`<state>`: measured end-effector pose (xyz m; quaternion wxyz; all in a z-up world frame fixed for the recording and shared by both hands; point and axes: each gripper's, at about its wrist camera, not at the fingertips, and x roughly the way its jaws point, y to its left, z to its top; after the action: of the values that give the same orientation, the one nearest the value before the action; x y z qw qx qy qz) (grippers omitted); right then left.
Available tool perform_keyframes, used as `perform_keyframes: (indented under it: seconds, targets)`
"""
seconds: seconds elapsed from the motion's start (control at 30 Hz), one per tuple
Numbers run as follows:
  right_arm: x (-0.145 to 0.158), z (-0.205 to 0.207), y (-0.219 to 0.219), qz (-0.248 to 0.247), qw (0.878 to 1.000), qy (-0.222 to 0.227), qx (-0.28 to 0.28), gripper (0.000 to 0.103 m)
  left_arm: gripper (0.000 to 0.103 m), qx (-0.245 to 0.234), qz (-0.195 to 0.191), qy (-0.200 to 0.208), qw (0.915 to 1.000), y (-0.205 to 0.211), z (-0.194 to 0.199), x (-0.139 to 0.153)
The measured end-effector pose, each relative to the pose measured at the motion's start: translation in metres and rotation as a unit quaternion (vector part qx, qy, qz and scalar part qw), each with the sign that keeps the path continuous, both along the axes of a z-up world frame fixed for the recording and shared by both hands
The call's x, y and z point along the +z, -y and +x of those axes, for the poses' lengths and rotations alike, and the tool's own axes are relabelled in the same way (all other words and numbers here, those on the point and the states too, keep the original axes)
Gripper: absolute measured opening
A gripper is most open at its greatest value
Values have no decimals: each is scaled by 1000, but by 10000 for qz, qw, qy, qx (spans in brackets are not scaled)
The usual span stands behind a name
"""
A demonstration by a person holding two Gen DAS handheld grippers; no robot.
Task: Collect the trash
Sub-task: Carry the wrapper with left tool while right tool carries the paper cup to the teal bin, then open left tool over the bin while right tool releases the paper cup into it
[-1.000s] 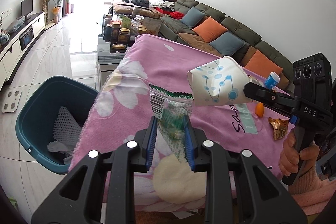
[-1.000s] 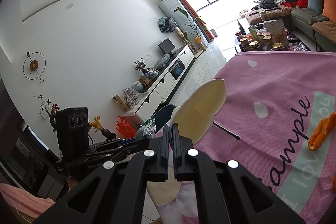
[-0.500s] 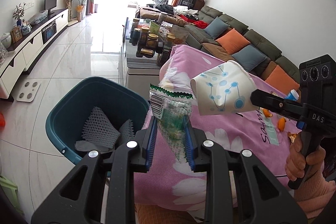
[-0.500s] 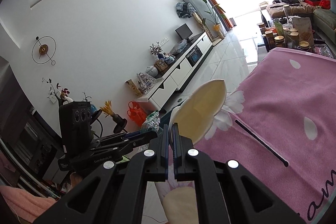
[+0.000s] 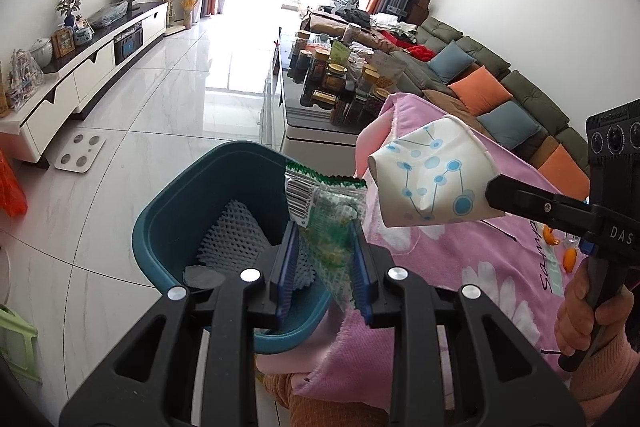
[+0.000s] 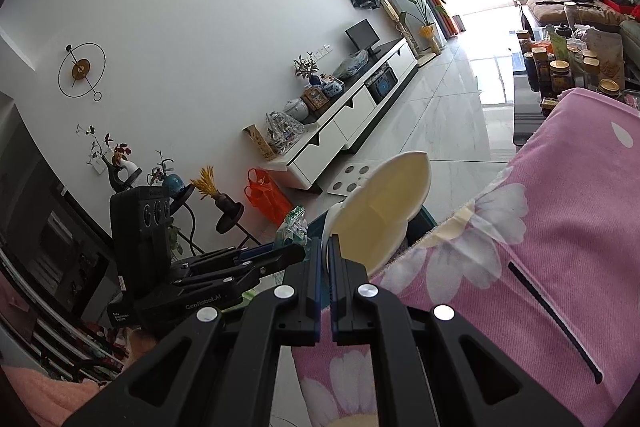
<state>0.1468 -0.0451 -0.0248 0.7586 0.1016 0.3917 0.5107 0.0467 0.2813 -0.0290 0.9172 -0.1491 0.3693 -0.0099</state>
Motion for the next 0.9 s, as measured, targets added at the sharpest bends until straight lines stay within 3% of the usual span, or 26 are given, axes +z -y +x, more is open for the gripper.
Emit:
perform_keyframes:
  seconds: [0.53,0.9]
  targets:
    - [-26,21,-63,-598,9979,-213,154,3,28,400,-151,-541,9976,-28,32,-48]
    - [-44,33,-90,-940,9949,-331,150,6,34,592,-285,-786,9947,-35,51,-81]
